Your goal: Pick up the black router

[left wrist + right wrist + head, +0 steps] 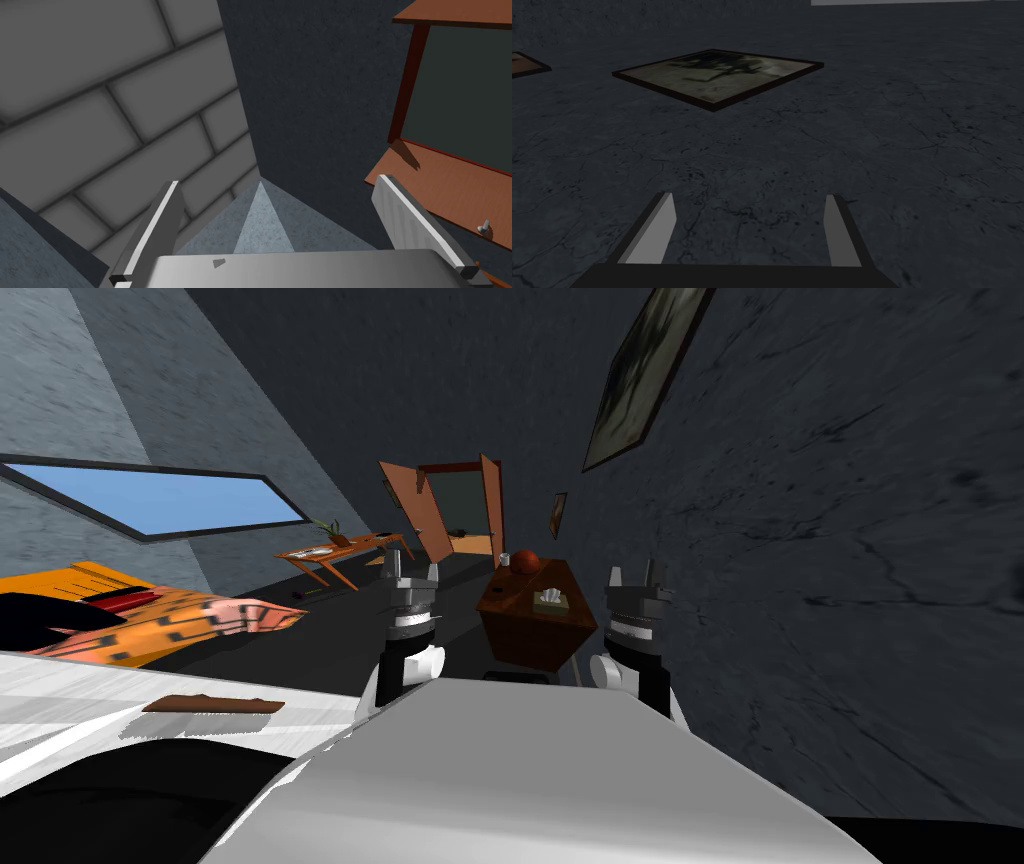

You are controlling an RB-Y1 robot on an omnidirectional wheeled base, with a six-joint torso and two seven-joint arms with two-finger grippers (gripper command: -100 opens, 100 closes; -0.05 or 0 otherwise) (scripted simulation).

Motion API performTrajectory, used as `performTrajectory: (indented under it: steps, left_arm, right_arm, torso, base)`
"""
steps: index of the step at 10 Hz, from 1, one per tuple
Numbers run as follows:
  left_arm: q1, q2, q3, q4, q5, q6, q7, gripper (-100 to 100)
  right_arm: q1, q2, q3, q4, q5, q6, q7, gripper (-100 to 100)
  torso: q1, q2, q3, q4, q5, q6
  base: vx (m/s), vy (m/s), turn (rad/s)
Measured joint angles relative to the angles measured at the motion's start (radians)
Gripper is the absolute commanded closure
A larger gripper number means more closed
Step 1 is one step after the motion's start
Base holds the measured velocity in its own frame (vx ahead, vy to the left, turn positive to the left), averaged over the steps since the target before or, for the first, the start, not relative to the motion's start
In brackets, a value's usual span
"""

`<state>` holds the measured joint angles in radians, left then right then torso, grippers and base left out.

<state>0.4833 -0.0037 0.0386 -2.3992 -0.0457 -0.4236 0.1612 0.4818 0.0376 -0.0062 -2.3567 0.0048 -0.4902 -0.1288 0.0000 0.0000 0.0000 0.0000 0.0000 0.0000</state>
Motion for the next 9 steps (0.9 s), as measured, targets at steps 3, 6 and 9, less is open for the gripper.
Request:
performTrajectory:
  steps: [3,6,9]
  left_arm:
    - [-0.037,0.056,0.003,0.019,0.023,0.030,0.009,-100]
    - [-0.129,0.110,0.006,0.074,0.064,0.096,0.024,-100]
    - [-0.200,0.148,0.016,0.111,0.110,0.166,0.047,-100]
  right_arm:
    - [0.000,0.000,0.000,0.000,0.000,0.000,0.000,0]
    - [0.000,0.000,0.000,0.000,0.000,0.000,0.000,0]
    - [0.000,0.000,0.000,0.000,0.000,0.000,0.000,0]
  torso:
    - [-0.001,0.001,0.000,0.000,0.000,0.000]
    - [-0.001,0.002,0.001,0.000,0.000,0.000]
    - [0.001,0.001,0.001,0.000,0.000,0.000]
  base:
    - [-0.018,-0.021,-0.069]
    - [-0.034,-0.009,-0.089]
    - [-0.025,0.007,-0.070]
